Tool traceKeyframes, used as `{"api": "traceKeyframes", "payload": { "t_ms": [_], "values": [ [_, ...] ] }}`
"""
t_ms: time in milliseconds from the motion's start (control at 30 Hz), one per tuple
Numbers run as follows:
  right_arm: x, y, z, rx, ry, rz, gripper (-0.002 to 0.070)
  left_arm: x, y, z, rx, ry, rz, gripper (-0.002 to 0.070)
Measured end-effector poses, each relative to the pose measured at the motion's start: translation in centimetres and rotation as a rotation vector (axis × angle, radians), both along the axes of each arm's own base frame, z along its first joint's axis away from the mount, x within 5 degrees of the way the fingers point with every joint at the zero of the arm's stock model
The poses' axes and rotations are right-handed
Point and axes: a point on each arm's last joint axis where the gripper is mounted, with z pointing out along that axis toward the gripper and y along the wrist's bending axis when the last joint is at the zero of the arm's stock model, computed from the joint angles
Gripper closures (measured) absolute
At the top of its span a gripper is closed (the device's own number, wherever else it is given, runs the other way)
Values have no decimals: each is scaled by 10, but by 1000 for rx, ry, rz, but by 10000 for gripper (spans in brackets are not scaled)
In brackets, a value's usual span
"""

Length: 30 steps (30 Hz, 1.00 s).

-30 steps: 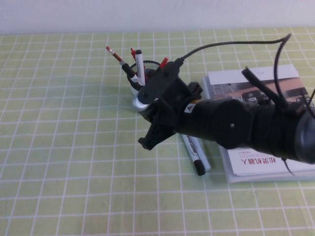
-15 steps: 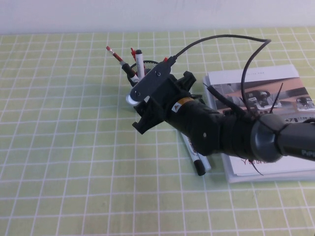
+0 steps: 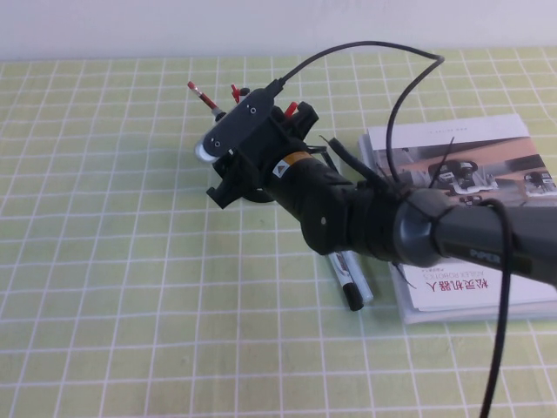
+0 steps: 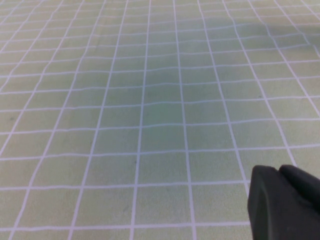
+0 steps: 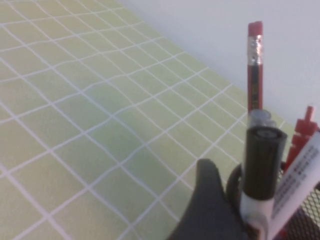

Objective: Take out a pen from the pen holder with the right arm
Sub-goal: 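Take a marker out of the pen holder and lay it on the table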

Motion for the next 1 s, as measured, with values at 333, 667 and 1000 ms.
{"api": "traceKeyframes", "payload": {
  "t_ms": [333, 667, 1000],
  "values": [
    [15, 12, -7, 18, -20, -6, 274, 0, 0, 0, 0, 0, 0, 681],
    [24, 9, -14, 19, -25, -27, 318, 0, 0, 0, 0, 0, 0, 681],
    [26, 7, -14, 35, -34, -48, 415, 0, 0, 0, 0, 0, 0, 681]
  ]
}}
